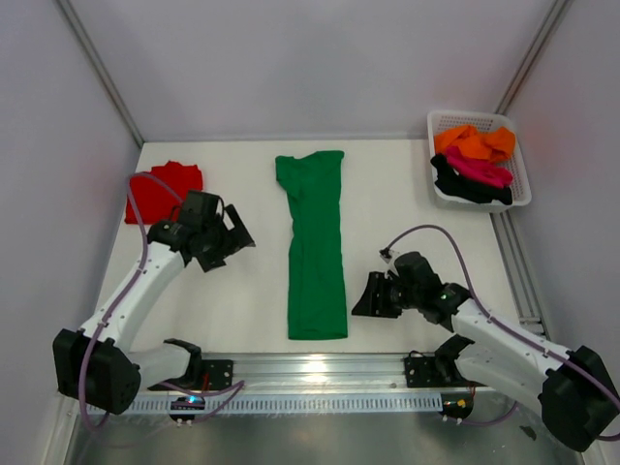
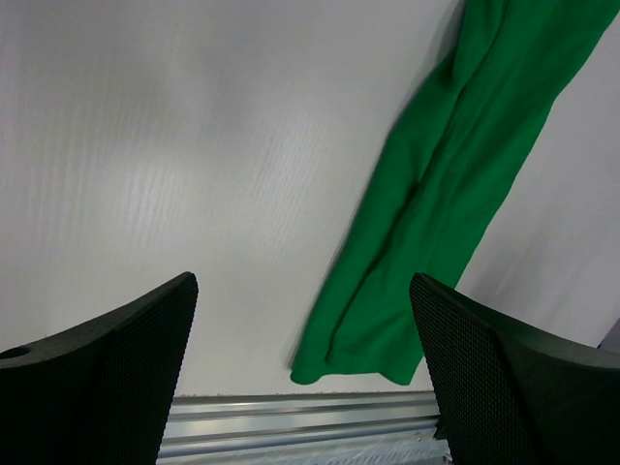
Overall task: Fold and stack the t-shirts
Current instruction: Grab the bottom of the folded rectangular tshirt with both arms
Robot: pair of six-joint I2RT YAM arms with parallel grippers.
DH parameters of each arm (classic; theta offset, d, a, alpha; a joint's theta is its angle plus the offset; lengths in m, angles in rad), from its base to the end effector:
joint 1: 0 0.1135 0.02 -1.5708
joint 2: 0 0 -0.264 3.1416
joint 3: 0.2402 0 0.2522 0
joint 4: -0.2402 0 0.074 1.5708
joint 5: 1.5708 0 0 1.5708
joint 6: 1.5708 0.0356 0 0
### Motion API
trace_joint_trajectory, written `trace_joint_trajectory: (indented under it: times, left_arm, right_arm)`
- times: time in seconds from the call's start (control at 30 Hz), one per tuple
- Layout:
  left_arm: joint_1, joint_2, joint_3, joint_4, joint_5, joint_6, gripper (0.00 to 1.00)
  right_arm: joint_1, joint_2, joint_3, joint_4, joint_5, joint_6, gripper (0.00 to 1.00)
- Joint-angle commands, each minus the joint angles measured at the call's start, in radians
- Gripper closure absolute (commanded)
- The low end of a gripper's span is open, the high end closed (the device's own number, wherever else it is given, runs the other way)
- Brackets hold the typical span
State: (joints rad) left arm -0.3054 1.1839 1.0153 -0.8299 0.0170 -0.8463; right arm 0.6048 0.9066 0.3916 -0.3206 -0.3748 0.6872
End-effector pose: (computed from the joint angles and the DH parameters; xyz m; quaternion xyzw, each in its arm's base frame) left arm 0.2204 -0.0701 0.2839 -0.2540 0.9251 -0.1605 0.2323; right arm 0.1340 0.1084 0.1735 -0.0291 0.9188 0.3514 0.1773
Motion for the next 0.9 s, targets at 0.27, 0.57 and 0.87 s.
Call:
trace_joint_trajectory:
  times: [0.27,0.57,0.87]
  left_arm:
    - [0.000,-0.058,-0.008,0.022,0.040,-0.027,0.07]
    - [0.000,-0.109,-0.001,-0.017,0.020,-0.016,0.07]
    - [0.000,-0.142,0.006,-0.052,-0.008,-0.005,0.07]
  right_arm:
    - [0.004,-0.031,-0.220,0.268,-0.150,0.146,0.50]
    - [0.007,0.092,-0.272,0.399,-0.125,0.118,0.50]
    - [0.030,0.351,-0.162,0.517,-0.145,0.075,0.50]
